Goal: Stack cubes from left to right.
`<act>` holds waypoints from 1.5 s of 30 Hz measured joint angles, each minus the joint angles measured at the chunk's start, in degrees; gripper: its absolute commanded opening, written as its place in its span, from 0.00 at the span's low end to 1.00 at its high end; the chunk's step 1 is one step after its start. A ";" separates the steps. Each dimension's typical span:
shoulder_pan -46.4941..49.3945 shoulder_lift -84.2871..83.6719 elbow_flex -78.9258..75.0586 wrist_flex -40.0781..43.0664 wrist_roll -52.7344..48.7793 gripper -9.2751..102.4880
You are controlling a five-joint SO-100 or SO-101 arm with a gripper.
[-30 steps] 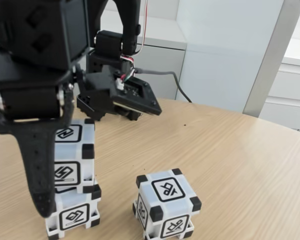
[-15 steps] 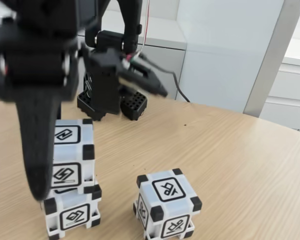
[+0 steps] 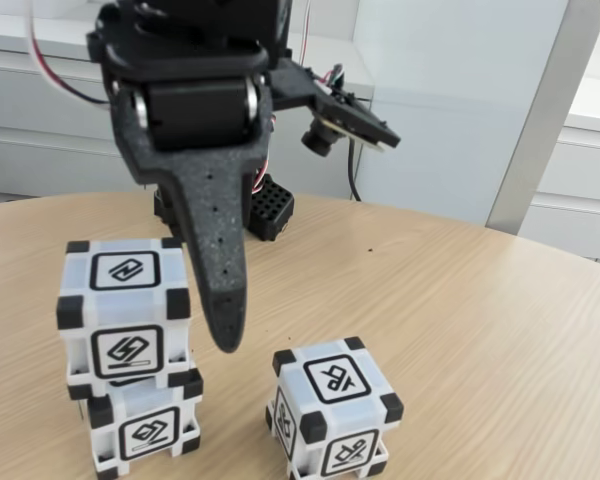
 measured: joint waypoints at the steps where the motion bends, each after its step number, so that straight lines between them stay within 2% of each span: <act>1: -1.23 0.00 0.00 0.09 0.18 0.46; 23: -13.10 0.00 0.00 -0.09 4.39 0.46; 31: -13.71 0.00 0.00 -11.43 5.80 0.46; 35: -13.71 -0.62 0.00 -12.57 5.80 0.46; 45: -22.32 -6.68 0.00 -12.57 9.76 0.45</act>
